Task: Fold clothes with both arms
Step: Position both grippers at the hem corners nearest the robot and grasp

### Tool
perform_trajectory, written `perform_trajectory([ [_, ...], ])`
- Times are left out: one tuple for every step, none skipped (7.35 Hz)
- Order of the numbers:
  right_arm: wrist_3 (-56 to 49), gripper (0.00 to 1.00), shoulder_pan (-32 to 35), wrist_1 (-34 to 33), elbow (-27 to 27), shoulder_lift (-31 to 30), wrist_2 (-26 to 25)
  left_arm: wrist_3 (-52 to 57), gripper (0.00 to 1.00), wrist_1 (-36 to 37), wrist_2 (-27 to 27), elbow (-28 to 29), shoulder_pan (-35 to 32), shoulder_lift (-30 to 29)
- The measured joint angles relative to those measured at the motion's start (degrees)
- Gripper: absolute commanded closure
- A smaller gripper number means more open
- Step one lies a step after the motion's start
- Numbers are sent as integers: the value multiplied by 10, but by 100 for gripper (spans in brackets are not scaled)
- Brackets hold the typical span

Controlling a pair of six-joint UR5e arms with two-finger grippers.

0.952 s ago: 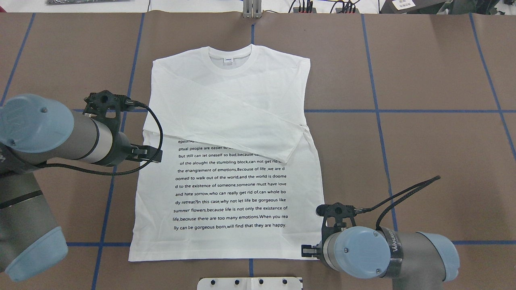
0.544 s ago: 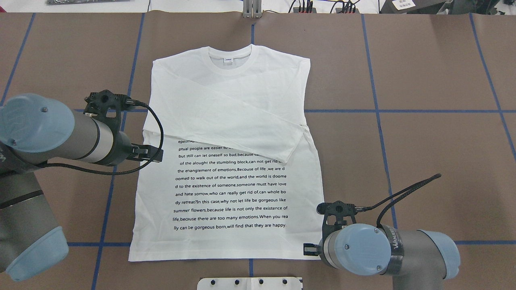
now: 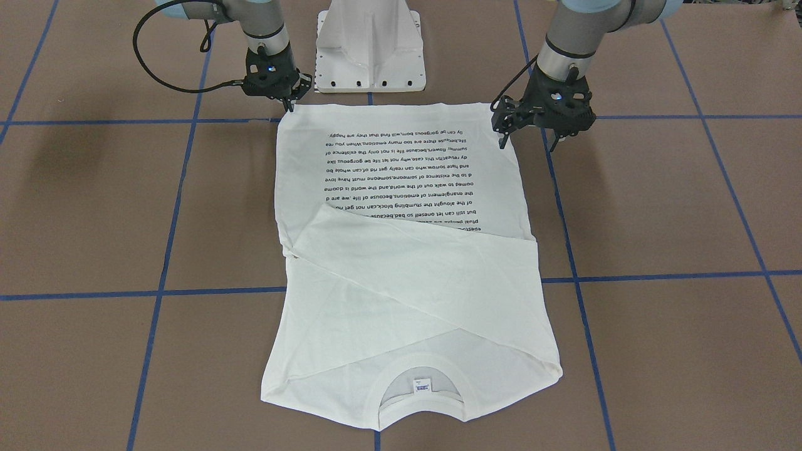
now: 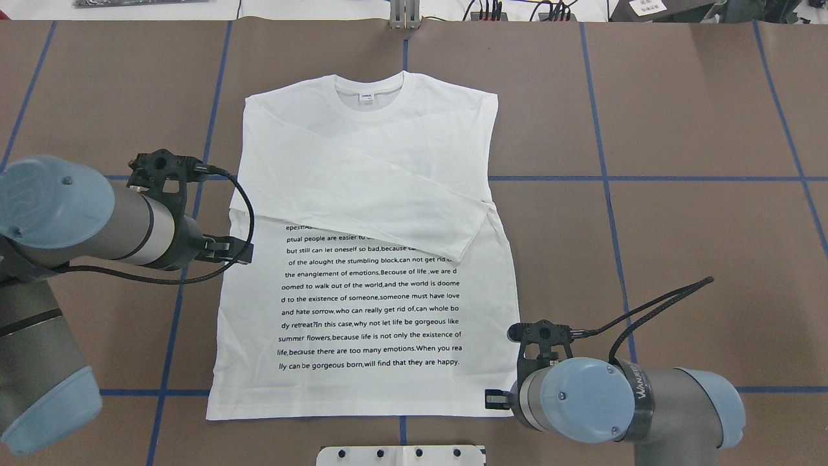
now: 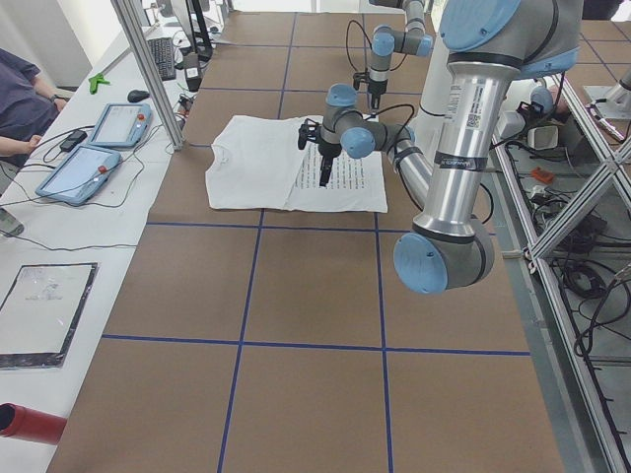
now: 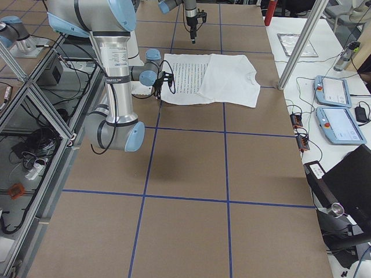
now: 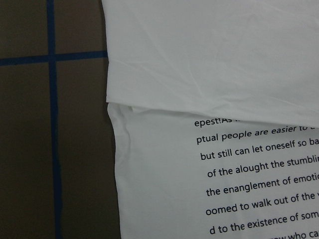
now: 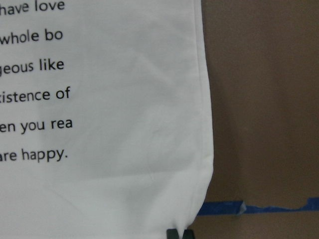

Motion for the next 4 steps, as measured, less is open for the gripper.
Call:
perform_trajectory([
  [0, 100, 3, 0, 7, 0, -2, -36, 1, -31, 0, -9, 10, 33],
  [1, 100, 7, 0, 10, 0, -4, -81, 1, -83, 2, -14, 35, 75],
  [3, 100, 9, 0, 12, 0, -9, -139, 1, -142, 12, -15, 73, 118],
  [6, 100, 11, 0, 14, 1, -14, -201, 3, -185, 34, -14, 120, 149],
])
